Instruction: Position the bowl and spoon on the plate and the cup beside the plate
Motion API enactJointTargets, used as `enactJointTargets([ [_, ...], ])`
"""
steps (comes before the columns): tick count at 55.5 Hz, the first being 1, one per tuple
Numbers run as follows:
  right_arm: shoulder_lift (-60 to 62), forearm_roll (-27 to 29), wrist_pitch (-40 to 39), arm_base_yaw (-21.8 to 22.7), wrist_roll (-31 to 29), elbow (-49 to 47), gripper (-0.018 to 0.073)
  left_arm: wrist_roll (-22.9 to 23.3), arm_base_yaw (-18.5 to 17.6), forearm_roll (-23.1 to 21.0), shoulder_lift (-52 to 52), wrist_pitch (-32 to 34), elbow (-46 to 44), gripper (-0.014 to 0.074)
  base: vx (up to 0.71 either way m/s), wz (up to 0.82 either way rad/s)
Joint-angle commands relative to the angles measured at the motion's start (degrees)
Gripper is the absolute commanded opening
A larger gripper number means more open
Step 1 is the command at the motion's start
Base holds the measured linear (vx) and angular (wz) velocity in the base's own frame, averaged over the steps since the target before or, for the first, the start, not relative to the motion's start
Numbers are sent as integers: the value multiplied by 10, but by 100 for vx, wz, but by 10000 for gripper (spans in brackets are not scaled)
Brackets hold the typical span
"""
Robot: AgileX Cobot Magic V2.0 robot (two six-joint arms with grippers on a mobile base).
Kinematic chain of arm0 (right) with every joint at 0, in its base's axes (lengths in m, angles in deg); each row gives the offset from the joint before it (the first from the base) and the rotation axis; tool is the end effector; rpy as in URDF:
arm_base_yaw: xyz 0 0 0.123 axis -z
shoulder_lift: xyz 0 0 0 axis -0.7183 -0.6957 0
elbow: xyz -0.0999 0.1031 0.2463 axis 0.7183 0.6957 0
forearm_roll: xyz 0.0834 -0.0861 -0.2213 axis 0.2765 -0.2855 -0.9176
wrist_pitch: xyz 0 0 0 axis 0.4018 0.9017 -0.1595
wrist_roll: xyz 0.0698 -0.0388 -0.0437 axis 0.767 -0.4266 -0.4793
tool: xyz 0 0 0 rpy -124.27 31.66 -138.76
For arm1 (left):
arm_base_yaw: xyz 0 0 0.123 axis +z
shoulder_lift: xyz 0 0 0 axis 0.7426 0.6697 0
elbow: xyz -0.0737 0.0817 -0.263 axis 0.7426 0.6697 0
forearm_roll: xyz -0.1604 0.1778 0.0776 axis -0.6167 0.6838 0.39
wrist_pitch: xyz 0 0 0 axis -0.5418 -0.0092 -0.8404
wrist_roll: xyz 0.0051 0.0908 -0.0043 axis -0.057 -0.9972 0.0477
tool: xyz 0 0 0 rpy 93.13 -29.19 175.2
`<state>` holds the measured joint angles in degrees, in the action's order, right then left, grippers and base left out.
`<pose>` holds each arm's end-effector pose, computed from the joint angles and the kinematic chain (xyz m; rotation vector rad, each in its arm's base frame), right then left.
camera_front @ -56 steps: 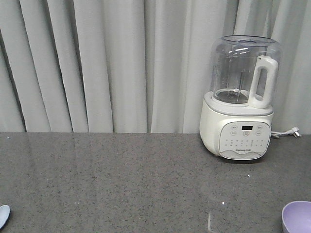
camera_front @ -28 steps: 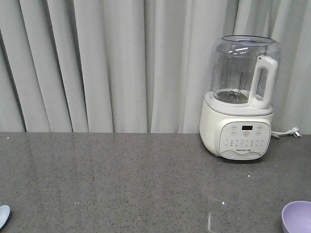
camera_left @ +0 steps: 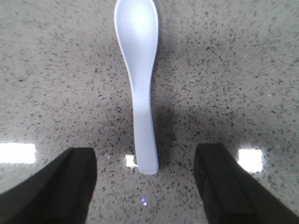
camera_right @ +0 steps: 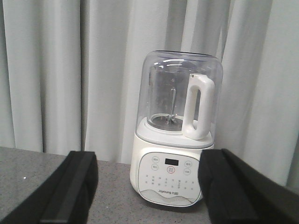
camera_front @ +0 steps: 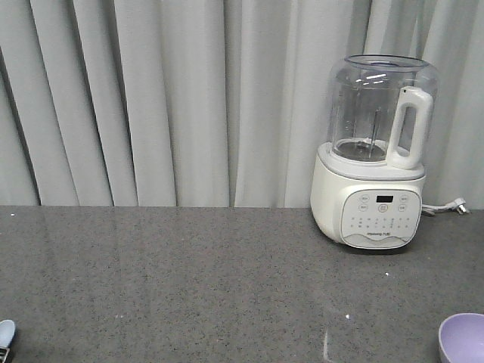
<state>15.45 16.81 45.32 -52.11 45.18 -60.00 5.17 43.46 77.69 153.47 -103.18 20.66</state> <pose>0.1306 0.0130 0.3871 -0.1307 1.5145 0.0151 0.2602 -0.0058 0.2711 0.0334 2.7540 0.1969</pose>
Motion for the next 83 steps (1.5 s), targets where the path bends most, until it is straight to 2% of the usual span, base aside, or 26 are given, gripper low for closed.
enactJointTargets([
  [1,-2,-6,-50,3,-7,-21,498,4,1,7,8,36,-19,544,0,0],
  [10,-2,-6,-50,3,-7,-21,498,-5,14,5,52,44,-32,544,0,0],
  [18,-2,-6,-48,3,-7,-21,498,-13,42,-31,93,40,-58,544,0,0],
  [21,-2,-6,-48,3,-7,-21,498,-29,48,-49,105,39,-66,544,0,0],
  [27,-2,-6,-48,3,-7,-21,498,-52,50,-69,127,44,-76,544,0,0],
  [37,-2,-6,-48,3,-7,-21,498,-54,50,-75,157,48,-83,524,0,0],
  [42,-2,-6,-48,3,-7,-21,498,-57,50,-85,161,48,-83,432,0,0],
  [53,-2,-6,-52,3,-7,-21,498,-71,50,-85,161,43,-83,1,0,0],
  [64,-2,-6,-54,3,-7,-21,498,-78,47,-95,136,49,-83,-8,0,0],
  [70,-2,-6,-45,3,-7,-21,498,-121,47,-145,76,75,-83,-7,0,0],
  [73,-2,-6,-27,3,-7,-25,498,-139,47,-168,47,86,-83,-6,0,0],
  [78,-8,0,95,4,28,-59,492,-162,47,-203,-11,95,-83,-4,0,0],
  [83,-46,-29,224,22,81,-107,480,-163,47,-211,-58,103,-83,-3,0,0],
])
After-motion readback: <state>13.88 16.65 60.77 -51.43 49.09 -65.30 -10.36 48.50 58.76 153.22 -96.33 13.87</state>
